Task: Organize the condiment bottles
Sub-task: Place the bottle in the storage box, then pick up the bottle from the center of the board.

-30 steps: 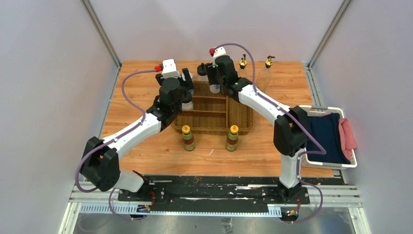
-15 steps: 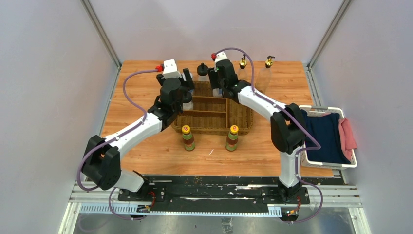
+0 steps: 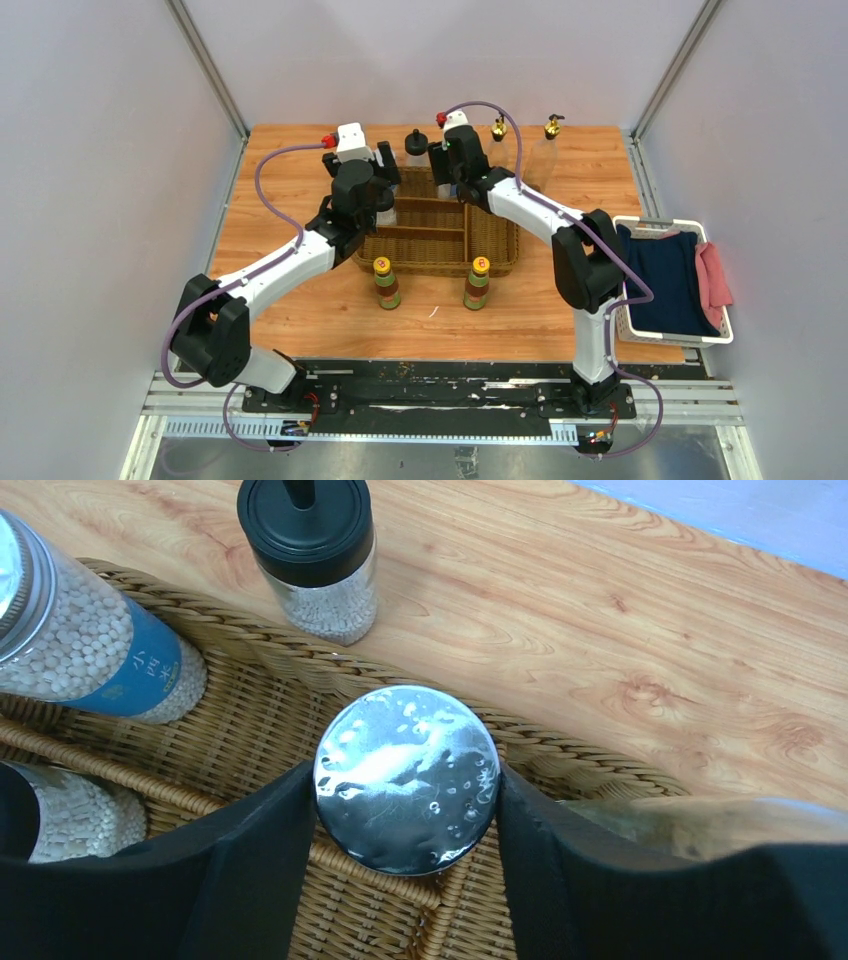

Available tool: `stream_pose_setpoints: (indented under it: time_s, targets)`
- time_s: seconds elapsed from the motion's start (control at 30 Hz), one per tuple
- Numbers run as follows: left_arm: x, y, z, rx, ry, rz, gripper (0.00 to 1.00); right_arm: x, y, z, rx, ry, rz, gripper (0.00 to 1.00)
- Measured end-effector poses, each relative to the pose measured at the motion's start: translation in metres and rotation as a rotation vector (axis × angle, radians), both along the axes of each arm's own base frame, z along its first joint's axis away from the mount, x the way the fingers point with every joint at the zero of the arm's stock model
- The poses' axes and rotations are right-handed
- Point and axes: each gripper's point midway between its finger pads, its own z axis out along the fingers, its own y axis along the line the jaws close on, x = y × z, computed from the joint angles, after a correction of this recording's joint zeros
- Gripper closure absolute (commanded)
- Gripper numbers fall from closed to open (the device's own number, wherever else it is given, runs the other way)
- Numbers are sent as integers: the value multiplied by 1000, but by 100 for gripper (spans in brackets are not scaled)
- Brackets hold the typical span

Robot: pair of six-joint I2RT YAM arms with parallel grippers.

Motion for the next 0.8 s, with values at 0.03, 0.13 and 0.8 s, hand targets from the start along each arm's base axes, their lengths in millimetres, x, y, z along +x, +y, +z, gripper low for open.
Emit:
stream_pose_setpoints:
  time_s: [0.03, 0.13, 0.8]
  targets:
    - [0, 0, 0, -1, 0, 1, 17, 0, 0, 0, 0, 0, 1, 27]
    - [0, 0, 0, -3, 0, 1, 16, 0, 2, 1, 4, -3, 7, 24]
    - [-1, 1, 5, -12, -9, 1, 16, 13, 9, 80, 29, -137, 36, 16]
